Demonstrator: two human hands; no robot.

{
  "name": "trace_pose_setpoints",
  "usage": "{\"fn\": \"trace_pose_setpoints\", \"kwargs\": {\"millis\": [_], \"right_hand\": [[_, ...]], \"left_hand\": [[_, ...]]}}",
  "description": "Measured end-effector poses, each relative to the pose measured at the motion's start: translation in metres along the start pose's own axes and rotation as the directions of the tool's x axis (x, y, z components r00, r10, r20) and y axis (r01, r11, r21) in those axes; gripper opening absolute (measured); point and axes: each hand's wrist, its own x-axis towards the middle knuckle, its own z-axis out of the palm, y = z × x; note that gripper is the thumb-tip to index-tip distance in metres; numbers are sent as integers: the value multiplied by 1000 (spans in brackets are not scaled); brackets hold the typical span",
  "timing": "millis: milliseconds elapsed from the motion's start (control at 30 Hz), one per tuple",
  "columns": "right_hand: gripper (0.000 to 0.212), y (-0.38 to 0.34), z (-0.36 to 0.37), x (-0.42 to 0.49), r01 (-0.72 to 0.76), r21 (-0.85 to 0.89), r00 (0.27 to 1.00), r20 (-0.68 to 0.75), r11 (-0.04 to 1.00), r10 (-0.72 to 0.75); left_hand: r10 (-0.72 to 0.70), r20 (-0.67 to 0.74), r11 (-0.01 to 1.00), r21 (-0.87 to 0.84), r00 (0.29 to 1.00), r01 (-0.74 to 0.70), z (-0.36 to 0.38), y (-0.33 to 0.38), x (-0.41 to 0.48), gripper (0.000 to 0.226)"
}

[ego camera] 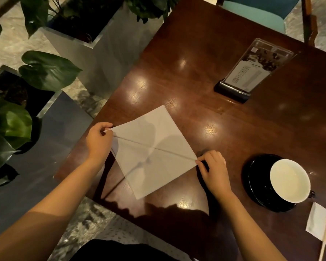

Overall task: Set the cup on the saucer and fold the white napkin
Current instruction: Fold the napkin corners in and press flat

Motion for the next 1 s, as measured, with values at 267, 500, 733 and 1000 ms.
{"fn": "trace_pose_setpoints", "kwargs": {"millis": [267, 500, 733, 1000], "right_hand": [[12, -3, -10, -4, -21, -64, 1000, -15, 998, 20], [36, -74, 16, 69, -17, 59, 1000, 11, 998, 16], [62, -108, 80, 78, 165, -216, 962, 249, 962, -110], [59, -48, 47, 40, -1, -340, 988, 142, 940, 53]], "left_hand": [[424, -32, 829, 418, 905, -373, 2, 1, -12, 36], [484, 494, 519, 503, 723, -691, 51, -8, -40, 55], [421, 422, 464, 661, 803, -590, 48, -30, -42, 56], [425, 372, 526, 640, 825, -560, 32, -42, -35, 58]]}}
